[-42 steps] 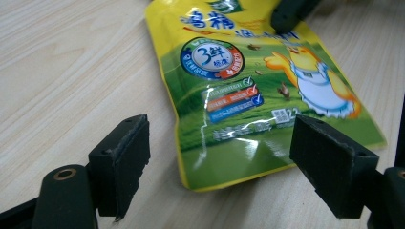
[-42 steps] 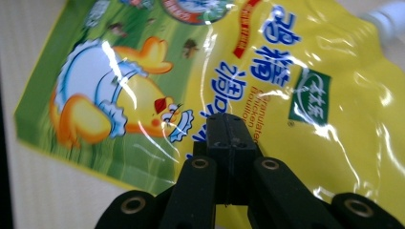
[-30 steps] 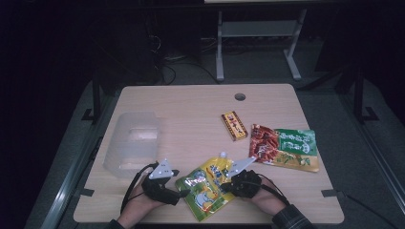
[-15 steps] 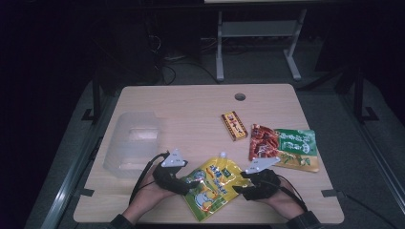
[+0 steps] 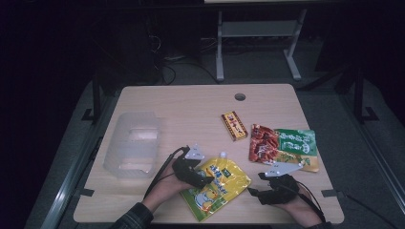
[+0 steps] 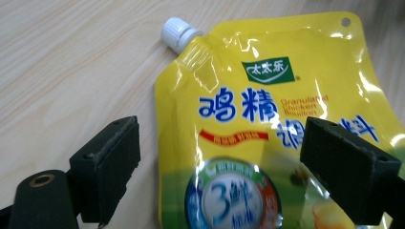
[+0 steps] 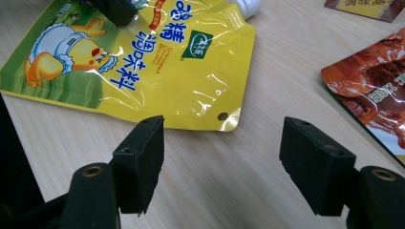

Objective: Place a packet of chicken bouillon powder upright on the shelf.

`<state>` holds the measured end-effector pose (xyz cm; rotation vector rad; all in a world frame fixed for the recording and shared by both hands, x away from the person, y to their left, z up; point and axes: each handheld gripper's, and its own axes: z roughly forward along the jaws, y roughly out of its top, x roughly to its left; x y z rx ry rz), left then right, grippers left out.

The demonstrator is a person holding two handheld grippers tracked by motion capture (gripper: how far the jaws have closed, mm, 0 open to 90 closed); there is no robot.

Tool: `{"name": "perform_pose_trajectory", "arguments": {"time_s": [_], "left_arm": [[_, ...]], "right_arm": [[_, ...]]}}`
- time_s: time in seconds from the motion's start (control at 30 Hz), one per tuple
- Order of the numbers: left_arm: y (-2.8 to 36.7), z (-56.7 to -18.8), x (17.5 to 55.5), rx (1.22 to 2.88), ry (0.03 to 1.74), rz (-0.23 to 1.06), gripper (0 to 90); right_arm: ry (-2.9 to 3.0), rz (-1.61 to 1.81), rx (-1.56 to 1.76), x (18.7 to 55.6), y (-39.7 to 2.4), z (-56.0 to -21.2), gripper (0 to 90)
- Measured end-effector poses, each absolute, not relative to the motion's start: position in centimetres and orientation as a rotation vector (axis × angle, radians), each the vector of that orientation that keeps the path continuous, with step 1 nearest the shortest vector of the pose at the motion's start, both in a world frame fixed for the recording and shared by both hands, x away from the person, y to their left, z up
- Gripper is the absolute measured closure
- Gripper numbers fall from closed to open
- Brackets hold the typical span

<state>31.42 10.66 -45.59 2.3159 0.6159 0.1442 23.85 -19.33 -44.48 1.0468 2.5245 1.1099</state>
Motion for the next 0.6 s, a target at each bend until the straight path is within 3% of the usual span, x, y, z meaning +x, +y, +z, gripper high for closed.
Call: {"name": "perform_pose_trajectory", "arguments": {"time_s": [0.43,0.6], "left_arm": [[9.94,-46.59,32.32,2.327,0.655,0.067,15.3],[10.01,-46.48,32.20,2.347,0.601,0.079,22.4]], "right_arm": [[2.505,1.123,1.056,23.98,-19.49,-44.46,31.1],[2.500,1.120,1.068,24.02,-19.52,-44.48,30.8]]}}
